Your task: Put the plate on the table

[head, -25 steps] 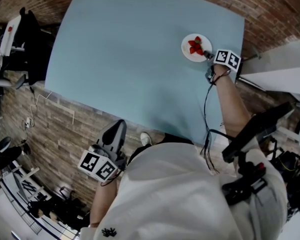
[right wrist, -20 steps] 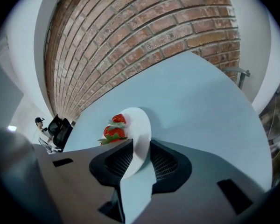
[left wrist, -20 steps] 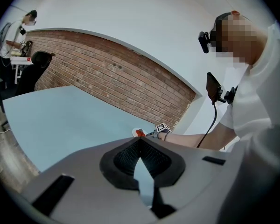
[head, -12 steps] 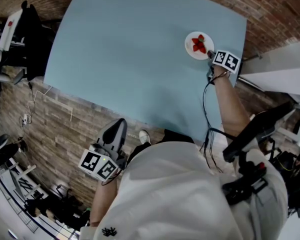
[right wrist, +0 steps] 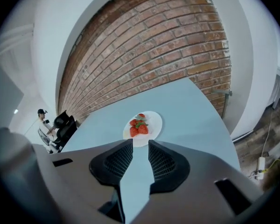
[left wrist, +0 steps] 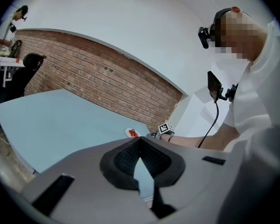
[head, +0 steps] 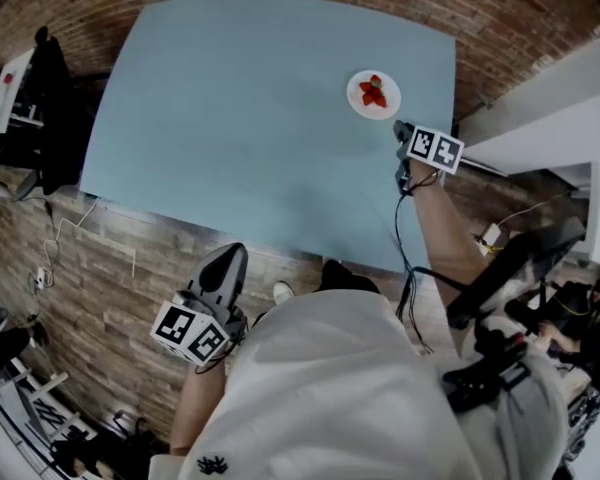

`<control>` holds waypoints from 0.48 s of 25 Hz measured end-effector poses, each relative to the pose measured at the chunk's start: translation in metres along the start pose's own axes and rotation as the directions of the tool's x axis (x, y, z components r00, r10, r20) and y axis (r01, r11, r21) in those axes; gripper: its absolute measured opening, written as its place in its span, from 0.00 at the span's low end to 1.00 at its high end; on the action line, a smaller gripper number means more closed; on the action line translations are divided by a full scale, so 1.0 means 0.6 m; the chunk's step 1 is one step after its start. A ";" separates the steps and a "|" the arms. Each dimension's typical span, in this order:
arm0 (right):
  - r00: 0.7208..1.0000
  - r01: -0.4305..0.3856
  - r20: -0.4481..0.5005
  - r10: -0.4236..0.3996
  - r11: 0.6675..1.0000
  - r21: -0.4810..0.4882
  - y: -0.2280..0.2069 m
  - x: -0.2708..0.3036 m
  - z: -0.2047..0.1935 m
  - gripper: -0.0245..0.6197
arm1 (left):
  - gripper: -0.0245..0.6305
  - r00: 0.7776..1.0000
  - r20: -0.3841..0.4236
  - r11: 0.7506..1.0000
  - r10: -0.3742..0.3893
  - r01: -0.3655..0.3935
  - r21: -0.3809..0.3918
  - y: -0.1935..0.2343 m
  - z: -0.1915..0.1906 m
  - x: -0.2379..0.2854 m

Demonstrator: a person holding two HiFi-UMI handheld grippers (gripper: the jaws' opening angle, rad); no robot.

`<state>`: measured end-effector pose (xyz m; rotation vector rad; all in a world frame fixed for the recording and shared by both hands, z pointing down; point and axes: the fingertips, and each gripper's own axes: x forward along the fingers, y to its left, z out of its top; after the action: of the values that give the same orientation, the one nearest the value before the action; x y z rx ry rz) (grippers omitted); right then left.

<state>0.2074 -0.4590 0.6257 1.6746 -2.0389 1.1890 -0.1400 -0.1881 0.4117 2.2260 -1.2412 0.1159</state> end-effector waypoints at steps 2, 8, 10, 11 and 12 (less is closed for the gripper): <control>1.000 -0.011 0.027 0.012 0.999 -0.037 0.026 -0.048 -0.017 0.16 | 0.04 0.999 0.002 0.999 -0.032 0.032 0.017 0.002 -0.001 -0.018; 0.995 -0.078 0.045 0.084 0.990 -0.115 0.116 -0.186 -0.114 0.05 | 0.04 0.995 0.008 0.995 -0.096 0.095 0.030 0.007 -0.023 -0.090; 0.992 -0.111 0.052 0.118 0.988 -0.111 0.145 -0.228 -0.148 0.05 | 0.04 0.993 0.002 0.992 -0.117 0.117 0.042 0.005 -0.034 -0.115; 0.988 -0.133 0.062 0.139 0.986 -0.098 0.163 -0.248 -0.163 0.05 | 0.04 0.992 -0.001 0.991 -0.127 0.127 0.048 0.007 -0.038 -0.128; 0.984 -0.154 0.072 0.161 0.984 -0.087 0.182 -0.266 -0.177 0.05 | 0.04 0.991 -0.004 0.989 -0.135 0.135 0.052 0.009 -0.042 -0.141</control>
<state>0.1267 -0.2704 0.5440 1.5715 -2.2726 1.0863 -0.1868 -0.1134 0.4055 2.3472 -1.0947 0.0970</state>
